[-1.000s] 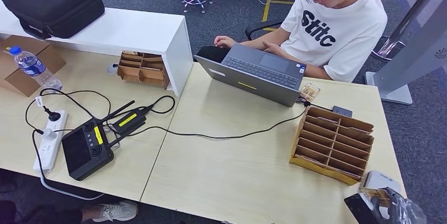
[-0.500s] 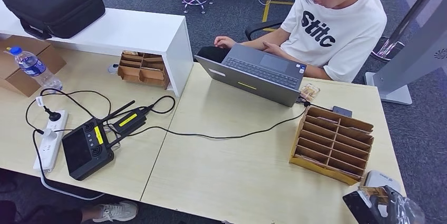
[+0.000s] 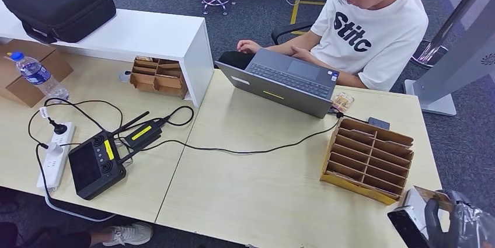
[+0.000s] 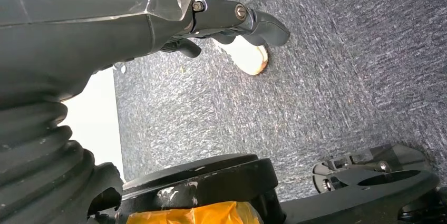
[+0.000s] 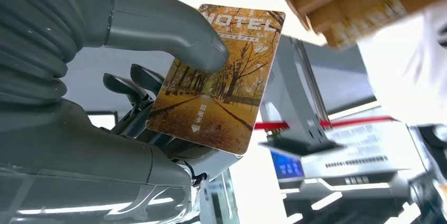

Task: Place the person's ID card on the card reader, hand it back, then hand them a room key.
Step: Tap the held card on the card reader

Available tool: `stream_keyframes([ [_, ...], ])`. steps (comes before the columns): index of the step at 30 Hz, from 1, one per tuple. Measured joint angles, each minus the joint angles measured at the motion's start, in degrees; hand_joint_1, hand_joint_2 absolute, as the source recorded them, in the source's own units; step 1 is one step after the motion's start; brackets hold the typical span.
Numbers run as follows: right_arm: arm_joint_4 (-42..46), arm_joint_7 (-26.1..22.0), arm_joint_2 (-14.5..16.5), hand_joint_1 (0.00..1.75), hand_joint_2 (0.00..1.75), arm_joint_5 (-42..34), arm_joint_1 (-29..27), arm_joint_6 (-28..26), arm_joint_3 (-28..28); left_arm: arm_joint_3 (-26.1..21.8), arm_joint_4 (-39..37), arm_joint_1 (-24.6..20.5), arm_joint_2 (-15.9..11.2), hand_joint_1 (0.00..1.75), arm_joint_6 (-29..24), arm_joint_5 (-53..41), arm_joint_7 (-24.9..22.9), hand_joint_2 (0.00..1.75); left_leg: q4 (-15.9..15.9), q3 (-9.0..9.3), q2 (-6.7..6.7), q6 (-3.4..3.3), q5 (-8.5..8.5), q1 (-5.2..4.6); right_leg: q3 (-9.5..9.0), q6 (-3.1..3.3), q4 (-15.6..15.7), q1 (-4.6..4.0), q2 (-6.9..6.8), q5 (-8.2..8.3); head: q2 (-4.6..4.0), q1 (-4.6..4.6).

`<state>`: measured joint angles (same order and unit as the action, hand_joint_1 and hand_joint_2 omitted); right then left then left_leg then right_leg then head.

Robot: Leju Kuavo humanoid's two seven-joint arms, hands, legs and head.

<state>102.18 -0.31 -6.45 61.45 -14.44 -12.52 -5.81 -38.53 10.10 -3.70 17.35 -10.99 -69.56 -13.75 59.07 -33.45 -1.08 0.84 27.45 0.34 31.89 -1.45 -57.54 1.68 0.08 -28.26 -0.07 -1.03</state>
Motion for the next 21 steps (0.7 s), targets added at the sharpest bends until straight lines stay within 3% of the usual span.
stream_keyframes([
  [7, 6.2, 0.0, -0.9, 1.75, 1.75, 4.4, 2.1, 0.7, 4.7, 0.0, 0.0, -0.1, 0.0, 0.00, 0.4, -1.5, -0.1, 1.75, 0.0, 0.00, 0.10, 0.00, 0.00, 0.00, -0.04, 0.03, 0.0, 0.00, 0.09, 0.03, 0.00, 0.00],
  [15, 6.8, 0.8, -1.6, 1.75, 1.75, 5.5, 4.6, 2.7, 7.7, 0.0, 0.0, -0.2, 0.0, 0.00, 0.6, -2.0, -0.2, 1.75, 0.0, 0.08, 0.17, 0.00, 0.00, 0.00, -0.04, 0.05, 0.0, 0.00, 0.14, 0.05, 0.00, -0.01],
  [21, 7.5, 1.9, -3.5, 1.75, 1.75, 5.9, 7.9, 3.5, 13.3, 0.0, 0.0, -0.2, 0.0, 0.00, 0.7, -2.3, -0.2, 1.75, 0.0, 0.06, 0.12, 0.00, 0.00, 0.00, -0.04, 0.05, 0.0, 0.00, 0.11, 0.04, 0.00, 0.00],
])
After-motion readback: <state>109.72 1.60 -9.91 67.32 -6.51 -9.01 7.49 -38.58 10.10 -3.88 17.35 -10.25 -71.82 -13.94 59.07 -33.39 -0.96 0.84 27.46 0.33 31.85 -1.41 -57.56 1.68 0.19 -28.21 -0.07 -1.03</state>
